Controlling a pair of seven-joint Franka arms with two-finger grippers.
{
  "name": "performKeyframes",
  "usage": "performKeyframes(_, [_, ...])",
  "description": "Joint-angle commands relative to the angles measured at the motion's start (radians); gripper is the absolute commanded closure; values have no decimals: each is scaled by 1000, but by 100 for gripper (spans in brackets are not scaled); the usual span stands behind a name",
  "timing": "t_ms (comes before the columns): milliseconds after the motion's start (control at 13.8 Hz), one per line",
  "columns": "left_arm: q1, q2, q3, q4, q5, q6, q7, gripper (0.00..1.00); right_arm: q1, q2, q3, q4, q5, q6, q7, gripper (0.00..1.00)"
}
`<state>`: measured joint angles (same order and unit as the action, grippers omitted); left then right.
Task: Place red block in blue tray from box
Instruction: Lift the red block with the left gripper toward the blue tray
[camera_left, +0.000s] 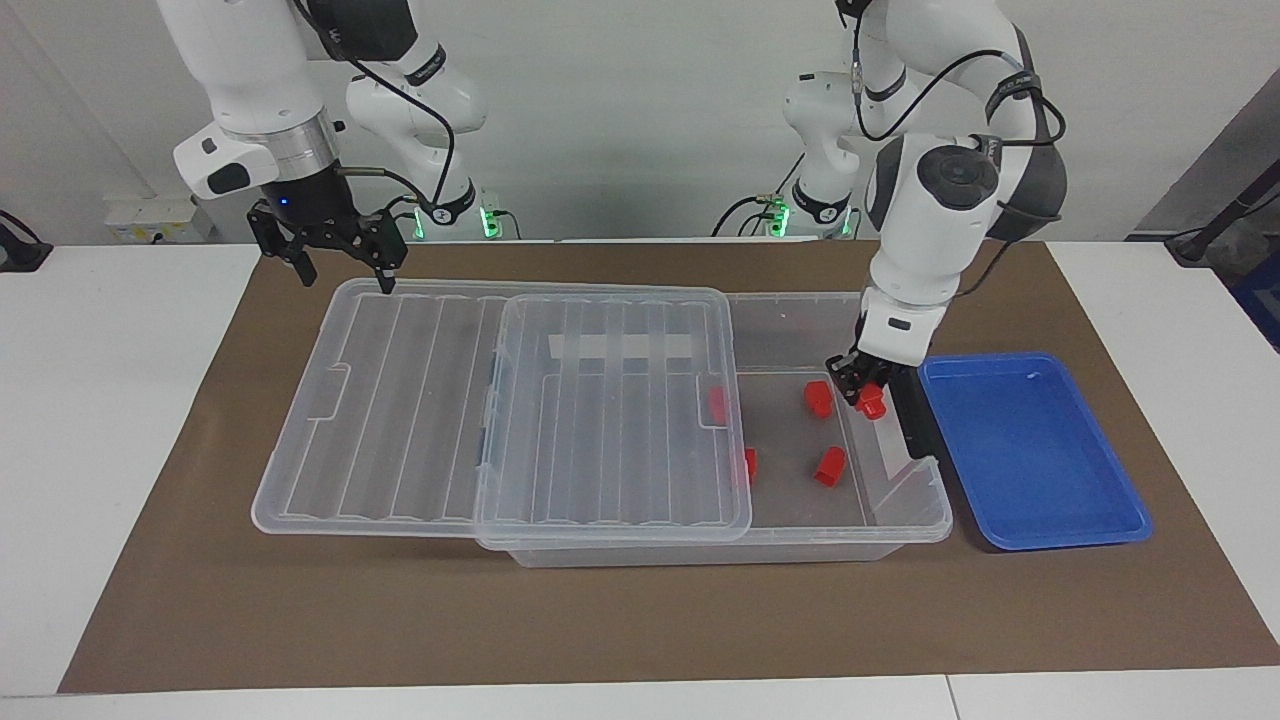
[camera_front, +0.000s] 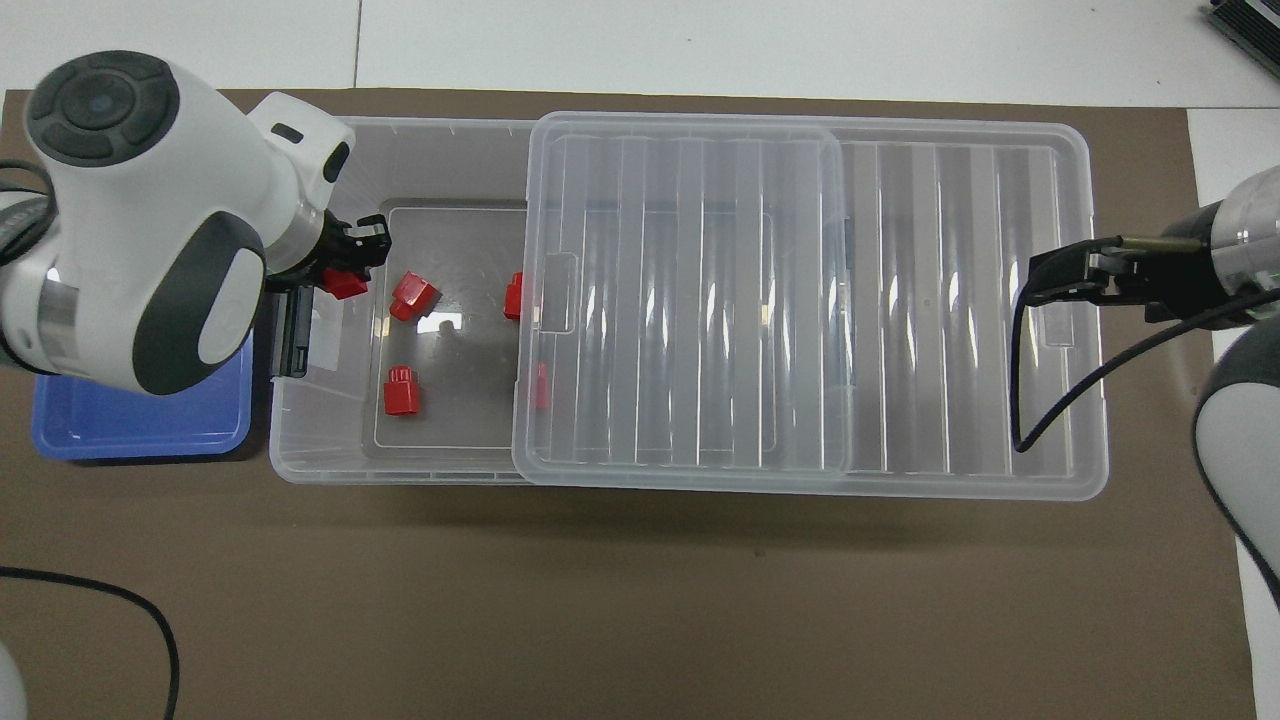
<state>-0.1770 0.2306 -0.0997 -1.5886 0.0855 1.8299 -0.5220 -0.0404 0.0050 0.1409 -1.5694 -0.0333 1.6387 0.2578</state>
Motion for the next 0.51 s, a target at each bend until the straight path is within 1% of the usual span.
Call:
performKeyframes(0, [77,-22,0,29,-24,-77,173,100,-3,12,0,34,-10,-37,21,0])
performKeyframes(73, [109,-27,3,25,-24,-89,256,100,7,10,-13,34,-7,-39,17,0])
performKeyframes(218, [192,-46,5,25,-24,-122,403,100,84,6,-99,34,-8,-42,14,0])
performKeyframes(290, [241,-51,5,13,-24,-106,483,100,91,4,-109,34,-8,-54,12,0])
performKeyframes(363, [311,-57,5,-37,-32,-36,561,100,99,4,-122,31,-7,-60,5,0])
performKeyframes(435, [386,-86,5,-110,-83,47,609,100,99,3,-135,23,-5,-60,-9,0])
